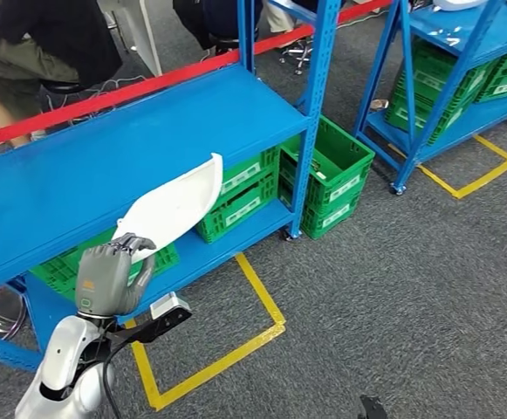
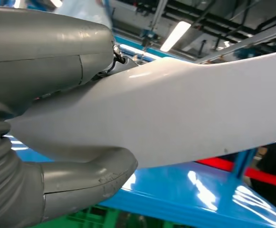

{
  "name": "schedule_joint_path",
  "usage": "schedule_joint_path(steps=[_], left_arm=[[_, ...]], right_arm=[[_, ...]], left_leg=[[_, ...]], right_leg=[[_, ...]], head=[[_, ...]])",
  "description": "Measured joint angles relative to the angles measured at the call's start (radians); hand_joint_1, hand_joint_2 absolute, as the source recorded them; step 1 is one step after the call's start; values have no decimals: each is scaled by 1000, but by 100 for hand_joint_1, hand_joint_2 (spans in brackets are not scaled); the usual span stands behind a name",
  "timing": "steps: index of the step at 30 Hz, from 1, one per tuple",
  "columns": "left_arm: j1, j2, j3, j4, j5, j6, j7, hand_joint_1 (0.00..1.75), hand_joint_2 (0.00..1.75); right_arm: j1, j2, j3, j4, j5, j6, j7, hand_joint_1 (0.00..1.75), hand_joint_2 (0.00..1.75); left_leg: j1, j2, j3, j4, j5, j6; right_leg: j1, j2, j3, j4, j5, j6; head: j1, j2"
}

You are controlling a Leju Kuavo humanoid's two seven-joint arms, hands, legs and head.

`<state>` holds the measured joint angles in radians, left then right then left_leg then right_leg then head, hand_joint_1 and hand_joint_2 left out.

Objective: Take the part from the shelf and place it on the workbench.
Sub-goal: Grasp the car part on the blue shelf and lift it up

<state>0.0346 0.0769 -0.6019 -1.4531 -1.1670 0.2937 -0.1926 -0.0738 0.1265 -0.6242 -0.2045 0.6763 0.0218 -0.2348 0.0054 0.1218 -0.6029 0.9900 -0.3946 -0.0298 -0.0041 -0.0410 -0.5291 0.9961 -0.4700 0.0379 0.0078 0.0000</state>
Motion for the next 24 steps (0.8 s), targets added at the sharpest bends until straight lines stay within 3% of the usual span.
schedule_joint_path(steps=[2, 4, 5, 6, 7, 8, 10, 12, 14, 15, 16, 18, 19, 20, 21, 22, 23, 24], left_arm=[[2, 0, 3, 0, 1, 2, 0, 164, 175], [2, 2, 6, 2, 3, 4, 0, 164, 175], [2, 2, 6, 2, 3, 5, 0, 164, 175], [2, 2, 7, 4, 4, 6, 0, 164, 175], [2, 2, 7, 4, 5, 7, 0, 164, 175], [1, 2, 9, 5, 7, 9, -1, 164, 175], [-1, 2, 14, 5, 13, 12, -5, 164, 175], [-4, 1, 20, 5, 25, 16, -14, 164, 175], [-4, -1, 27, 5, 39, 18, -25, 164, 175], [-6, -2, 32, 6, 46, 19, -31, 164, 175], [-8, -5, 36, 7, 54, 20, -37, 164, 175], [-10, -10, 48, 9, 70, 23, -50, 164, 175], [-10, -11, 55, 11, 75, 24, -54, 164, 175], [-9, -12, 61, 12, 81, 25, -58, 164, 175], [-9, -13, 67, 15, 85, 25, -61, 164, 175], [-9, -14, 72, 16, 89, 26, -63, 164, 175], [-8, -15, 76, 17, 94, 28, -66, 164, 175], [-8, -15, 81, 18, 99, 30, -69, 164, 175]], right_arm=[[2, 0, -2, 0, 0, -1, 2, 0, 0], [-1, 0, -4, 0, 0, -2, 2, 0, 0], [-2, 0, -5, 0, 0, -2, 1, 0, 0], [-2, 0, -5, 0, 0, -1, 0, 0, 0], [-1, 0, -6, 0, 0, -1, -2, 0, 0], [-1, 0, -7, 0, 0, -2, -5, 0, 0], [-4, 0, -11, 0, -2, -2, -14, 0, 0], [-7, 1, -18, 0, -7, -1, -25, 0, 0], [-3, 1, -27, 0, -16, -1, -31, 0, 0], [2, 0, -33, 0, -21, -3, -32, 0, 0], [7, 0, -40, 0, -26, -5, -29, 0, 0], [11, -1, -55, 0, -34, -12, -20, 0, 0], [10, 0, -61, 0, -37, -15, -15, 0, 0], [9, 0, -67, 0, -40, -18, -11, 0, 0], [8, 1, -72, 0, -42, -21, -7, 0, 0], [8, 1, -77, 0, -44, -24, -3, 0, 0], [9, 1, -82, 0, -47, -27, 1, 0, 0], [9, 1, -87, 0, -50, -30, 3, 0, 0]], left_leg=[[3, -48, -21, 54, -72, -9], [3, -97, -54, 176, -175, -11], [2, -107, -64, 231, -201, -9], [0, -112, -64, 264, -206, -5], [-2, -115, -48, 265, -190, 0], [-4, -121, -16, 232, -163, 6], [-7, -157, 80, 102, -129, 21], [-7, -188, 145, -1, -135, 28], [-10, -181, 149, -23, -133, 33], [-9, -170, 142, -24, -123, 39], [-9, -160, 134, -25, -111, 46], [-6, -136, 111, -28, -85, 55], [-6, -124, 97, -27, -73, 57], [-7, -110, 82, -26, -61, 57], [-7, -95, 66, -26, -49, 56], [-7, -81, 50, -25, -37, 54], [-6, -67, 35, -24, -26, 51], [-7, -55, 22, -23, -16, 46]], right_leg=[[-2, 20, -23, -3, 26, -16], [0, 44, -57, -2, 53, -24], [1, 57, -74, -2, 67, -26], [3, 70, -91, -1, 80, -26], [4, 83, -107, -1, 94, -26], [4, 96, -123, -1, 107, -25], [5, 121, -151, 1, 133, -20], [5, 143, -168, -2, 161, -11], [3, 162, -175, -15, 190, 3], [3, 159, -179, -18, 191, 9], [3, 143, -187, -6, 172, 14], [3, 89, -215, 82, 75, 21], [1, 69, -232, 154, 19, 26], [-1, 58, -244, 226, -17, 31], [-5, 52, -247, 281, -27, 37], [-8, 48, -234, 306, -15, 42], [-13, 43, -203, 294, 9, 46], [-16, 32, -152, 247, 29, 49]], head=[[-2, 0], [-7, 0], [-8, 0], [-9, 0], [-9, 0], [-9, 0], [-9, 0], [-9, 0], [-10, 0], [-11, 0], [-9, 0], [-2, 0], [2, 0], [2, 0], [2, 0], [2, 0], [2, 0], [2, 0]])
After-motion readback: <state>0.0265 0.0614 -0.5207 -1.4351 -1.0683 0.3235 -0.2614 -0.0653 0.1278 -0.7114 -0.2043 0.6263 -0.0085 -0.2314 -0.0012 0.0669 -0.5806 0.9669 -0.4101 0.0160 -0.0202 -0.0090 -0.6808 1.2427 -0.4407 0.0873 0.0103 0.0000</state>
